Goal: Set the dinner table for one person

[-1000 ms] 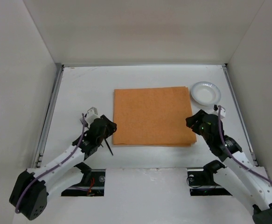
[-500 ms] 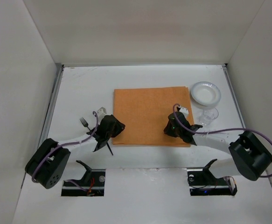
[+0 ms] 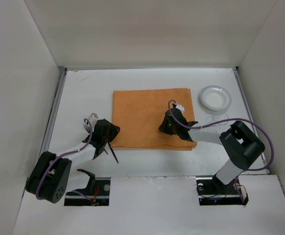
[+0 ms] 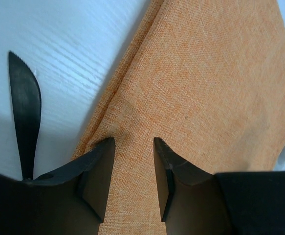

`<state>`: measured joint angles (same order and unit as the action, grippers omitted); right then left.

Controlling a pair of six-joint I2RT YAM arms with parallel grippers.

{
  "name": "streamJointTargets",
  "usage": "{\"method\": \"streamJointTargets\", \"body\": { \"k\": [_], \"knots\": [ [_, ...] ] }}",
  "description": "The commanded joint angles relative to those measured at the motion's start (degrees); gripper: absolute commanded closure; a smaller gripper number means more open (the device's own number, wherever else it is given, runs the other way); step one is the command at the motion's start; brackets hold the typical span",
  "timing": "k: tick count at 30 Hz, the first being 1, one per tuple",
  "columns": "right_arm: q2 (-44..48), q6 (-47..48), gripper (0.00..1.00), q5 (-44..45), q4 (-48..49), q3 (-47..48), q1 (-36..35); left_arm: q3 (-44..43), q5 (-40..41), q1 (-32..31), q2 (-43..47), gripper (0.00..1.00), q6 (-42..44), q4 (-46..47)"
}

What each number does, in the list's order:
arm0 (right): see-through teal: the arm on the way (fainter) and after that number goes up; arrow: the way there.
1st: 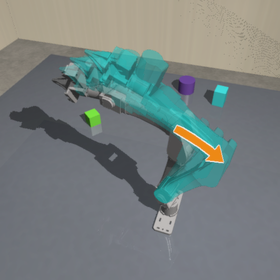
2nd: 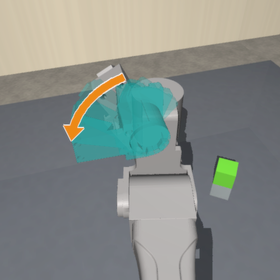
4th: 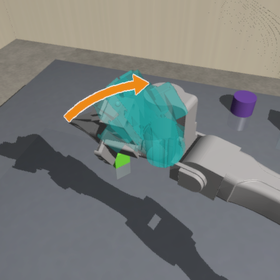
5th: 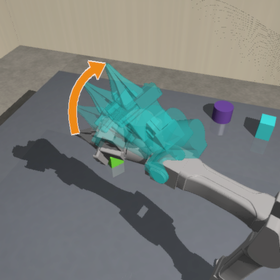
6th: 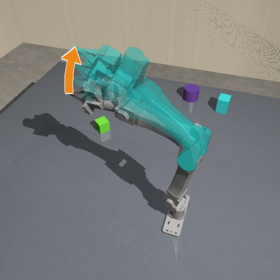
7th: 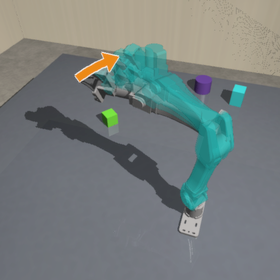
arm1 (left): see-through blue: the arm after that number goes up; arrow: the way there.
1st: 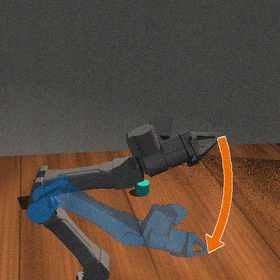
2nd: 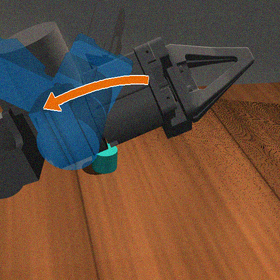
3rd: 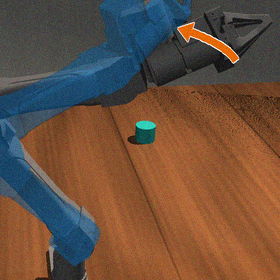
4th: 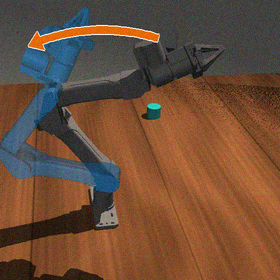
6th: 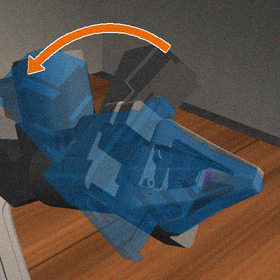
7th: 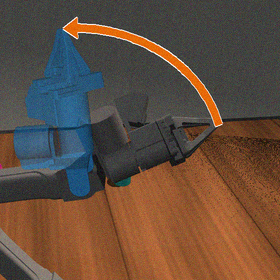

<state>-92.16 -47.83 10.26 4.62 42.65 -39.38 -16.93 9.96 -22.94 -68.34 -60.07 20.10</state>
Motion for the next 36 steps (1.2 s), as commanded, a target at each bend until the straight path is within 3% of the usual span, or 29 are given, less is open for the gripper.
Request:
{"method": "streamJointTargets", "body": {
  "k": [1, 5, 10, 18, 23, 29, 36],
  "knots": [
    [-3.98, -0.24, 0.71, -1.82, 2.93, 3.39, -0.57, -1.44, 1.38, 2.41, -3.73, 0.64, 0.4, -1.21],
    [-6.19, 0.02, 0.71, -2.09, 3.37, 5.16, -0.22, -2.93, 1.3, 4.79, -7.07, 0.64, 0.13, 0.73],
    [-4.26, 1.6, 0.69, -2.09, 4.26, 5.95, 2.06, -2.15, 1.56, 5.58, -4.18, 0.64, 0.57, 0.21],
    [-0.66, 5.91, 0.54, -2.27, 0.13, 8.41, 6.02, -0.04, 1.64, 4.62, 2.76, 0.64, 0.75, -1.11],
    [7.24, 5.3, 0.49, -0.51, 0.21, 1.4, 8.12, -3.1, 4.89, -2.14, 6.64, 0.63, 4.35, -3.39],
    [14.45, 3.01, 0.4, 6.77, -2.42, -6.78, 11.99, -8.29, 3.76, -7.42, -2.93, 0.62, 6.8, -3.31],
    [19.56, 0.81, 0.35, 13.64, -7.07, -8.38, 14.37, -7.33, 5.86, -4.61, -1.37, 0.61, 7.69, -3.57]
  ]
}}
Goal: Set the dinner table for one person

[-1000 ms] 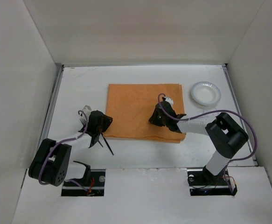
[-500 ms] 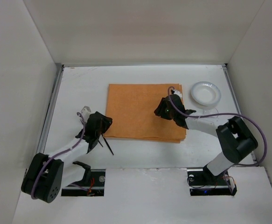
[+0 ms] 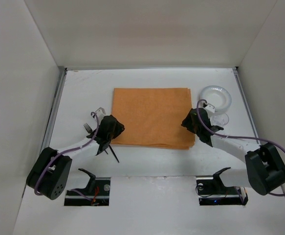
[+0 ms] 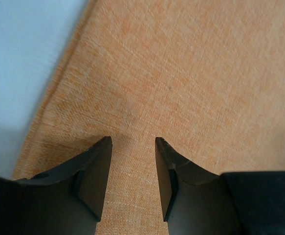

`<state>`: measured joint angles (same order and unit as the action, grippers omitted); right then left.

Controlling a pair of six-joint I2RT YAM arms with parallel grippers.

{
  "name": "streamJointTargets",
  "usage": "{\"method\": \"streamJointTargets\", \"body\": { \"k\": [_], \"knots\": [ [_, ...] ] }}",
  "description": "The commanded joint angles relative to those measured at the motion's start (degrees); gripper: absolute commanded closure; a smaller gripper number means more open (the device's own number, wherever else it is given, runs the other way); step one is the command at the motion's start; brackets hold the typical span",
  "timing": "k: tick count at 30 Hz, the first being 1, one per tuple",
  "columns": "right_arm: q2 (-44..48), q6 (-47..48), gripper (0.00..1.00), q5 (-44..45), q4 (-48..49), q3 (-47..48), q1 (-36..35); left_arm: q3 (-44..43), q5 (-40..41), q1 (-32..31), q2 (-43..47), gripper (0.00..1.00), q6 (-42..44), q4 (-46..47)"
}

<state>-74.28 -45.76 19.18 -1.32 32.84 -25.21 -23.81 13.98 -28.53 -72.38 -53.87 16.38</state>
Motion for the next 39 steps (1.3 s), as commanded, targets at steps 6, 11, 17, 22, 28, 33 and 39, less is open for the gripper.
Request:
{"method": "streamJointTargets", "body": {
  "k": [6, 11, 17, 22, 28, 33, 39],
  "knots": [
    [2.03, -6.0, 0.36, 0.6, -4.92, 1.71, 0.21, -0.54, 2.89, 3.0, 4.09, 0.61, 2.1, -3.98],
    [9.84, -13.91, 0.38, 4.01, -7.28, -4.88, -1.63, 1.66, 2.99, 8.0, 4.79, 0.58, 1.48, -4.69],
    [19.52, -20.85, 0.39, 8.77, -18.96, -7.18, -8.13, -1.23, 2.19, 10.3, 4.71, 0.56, 3.15, -6.71],
    [18.3, -24.02, 0.42, 7.98, -21.18, -8.4, -10.07, -0.62, 2.46, 11.18, 2.78, 0.56, 4.73, -6.1],
    [16.27, -25.87, 0.49, 6.49, -20.12, -7.97, -11.13, -0.01, -0.53, 10.04, 0.84, 0.58, 5.17, -3.9],
    [14.16, -26.92, 0.51, 6.31, -22.13, -6.65, -13.32, 0.87, -1.85, 10.91, 1.01, 0.63, 5.79, -2.67],
    [19.34, -29.65, 0.49, 13.08, -36.02, -3.04, -17.02, 2.37, -2.99, 11.44, -0.3, 0.68, 5.79, -0.13]
  ]
}}
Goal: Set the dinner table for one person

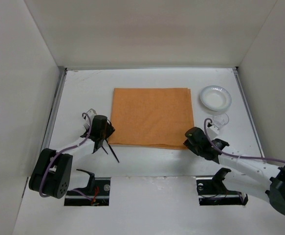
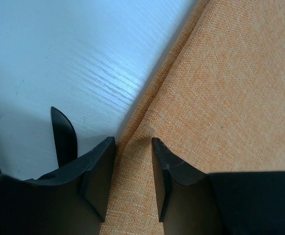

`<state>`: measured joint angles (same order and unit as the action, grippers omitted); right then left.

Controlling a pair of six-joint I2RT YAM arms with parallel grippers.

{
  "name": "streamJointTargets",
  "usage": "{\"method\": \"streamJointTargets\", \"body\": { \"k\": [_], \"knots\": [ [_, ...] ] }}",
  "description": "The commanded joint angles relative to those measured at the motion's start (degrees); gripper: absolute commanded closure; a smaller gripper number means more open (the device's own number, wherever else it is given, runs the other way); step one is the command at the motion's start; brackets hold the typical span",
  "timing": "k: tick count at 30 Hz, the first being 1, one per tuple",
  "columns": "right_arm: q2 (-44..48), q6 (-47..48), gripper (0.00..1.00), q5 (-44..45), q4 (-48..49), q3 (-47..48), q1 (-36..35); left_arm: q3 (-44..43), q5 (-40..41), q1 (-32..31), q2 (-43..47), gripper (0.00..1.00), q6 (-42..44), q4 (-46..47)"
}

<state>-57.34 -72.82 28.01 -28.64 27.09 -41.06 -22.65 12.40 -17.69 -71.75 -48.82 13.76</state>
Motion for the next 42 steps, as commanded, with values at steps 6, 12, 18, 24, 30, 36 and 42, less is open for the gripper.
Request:
{"method": "streamJointTargets", "body": {
  "k": [6, 12, 18, 24, 30, 36, 42],
  "knots": [
    [1.36, -3.56, 0.48, -4.44, 4.19, -3.53, -0.03, 2.17, -3.35, 0.86, -0.85, 0.74, 0.65, 4.87],
    [-5.23, -1.63, 0.68, -3.93, 12.36, -1.96, 1.64, 3.05, -4.4, 2.09, -1.03, 0.86, 0.83, 6.02],
    [-15.15, 6.45, 0.8, -4.72, 19.15, 3.22, 4.89, 4.37, -3.88, 3.94, 0.73, 0.9, 0.74, 6.02],
    [-18.34, 10.67, 0.81, -3.93, 19.86, 5.6, 6.39, 4.2, -3.88, 5.26, 1.17, 0.91, 0.57, 6.02],
    [-13.51, 10.15, 0.82, -1.73, 15.38, 4.12, 5.69, 1.56, -3.7, 4.38, -1.38, 0.9, -0.14, 6.02],
    [-10.16, 9.54, 0.82, -3.66, 16.51, 0.24, 5.51, 0.15, -2.65, 3.59, -2.78, 0.89, -0.49, 6.02],
    [-8.06, 11.02, 0.68, -3.14, 15.9, 1.03, 5.51, -0.11, -1.42, 2.62, -3.05, 0.84, -0.14, 5.49]
  ]
}}
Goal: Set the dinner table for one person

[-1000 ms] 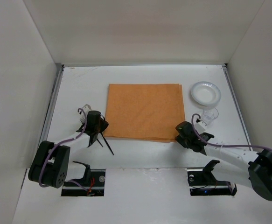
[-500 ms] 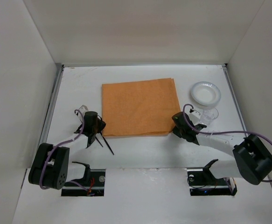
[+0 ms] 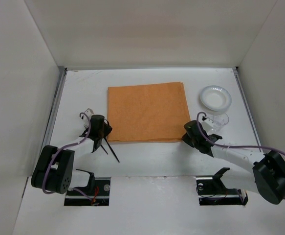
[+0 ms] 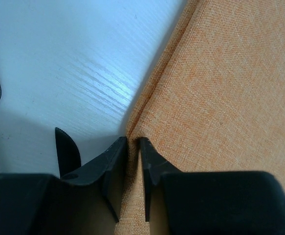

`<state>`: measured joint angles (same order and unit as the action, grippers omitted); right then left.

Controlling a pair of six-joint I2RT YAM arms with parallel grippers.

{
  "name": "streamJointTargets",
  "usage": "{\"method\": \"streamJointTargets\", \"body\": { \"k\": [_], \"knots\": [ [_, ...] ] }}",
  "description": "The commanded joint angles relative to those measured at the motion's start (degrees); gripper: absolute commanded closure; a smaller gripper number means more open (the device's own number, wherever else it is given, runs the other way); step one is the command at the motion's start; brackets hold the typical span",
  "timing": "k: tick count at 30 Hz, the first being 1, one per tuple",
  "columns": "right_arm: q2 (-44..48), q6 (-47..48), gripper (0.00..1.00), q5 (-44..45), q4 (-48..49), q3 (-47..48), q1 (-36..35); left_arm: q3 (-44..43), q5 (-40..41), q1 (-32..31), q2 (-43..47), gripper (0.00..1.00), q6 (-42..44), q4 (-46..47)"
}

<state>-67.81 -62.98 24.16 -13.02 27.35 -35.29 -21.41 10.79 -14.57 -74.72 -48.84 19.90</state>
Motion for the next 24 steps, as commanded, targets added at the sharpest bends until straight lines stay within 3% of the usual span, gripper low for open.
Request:
{"method": "streamJointTargets", "body": {
  "k": [1, 3, 7, 14, 19, 22, 24],
  "knots": [
    [3.55, 1.89, 0.62, 0.8, -0.34, 1.21, -0.26, -1.01, 0.2, -0.07, 0.79, 0.82, -0.03, -0.74],
    [6.62, 3.12, 0.53, 0.71, -2.44, 2.17, -0.61, -0.39, 0.2, 0.37, 3.07, 0.74, 0.06, -0.91],
    [12.6, 5.58, 0.43, 0.54, -7.98, 5.24, -1.32, 0.49, 0.37, 0.99, 10.53, 0.64, -0.55, -2.93],
    [15.7, 15.5, 0.39, -0.52, -9.84, 14.38, 1.4, 3.04, 2.04, -1.46, 25.48, 0.59, 0.14, -2.5],
    [10.08, 24.82, 0.78, -4.37, -2.12, 22.03, 12.89, 4.71, 2.4, -2.17, 25.42, 0.58, 1.11, 1.1],
    [5.07, 26.5, 0.88, -9.91, 1.23, 26.42, 21.59, 6.63, 0.99, -2.79, 23.57, 0.58, 1.82, 5.31],
    [2.34, 26.24, 0.89, -11.06, 2.2, 28.8, 26.52, 8.39, 0.47, -3.49, 23.39, 0.59, 1.82, 7.95]
  ]
}}
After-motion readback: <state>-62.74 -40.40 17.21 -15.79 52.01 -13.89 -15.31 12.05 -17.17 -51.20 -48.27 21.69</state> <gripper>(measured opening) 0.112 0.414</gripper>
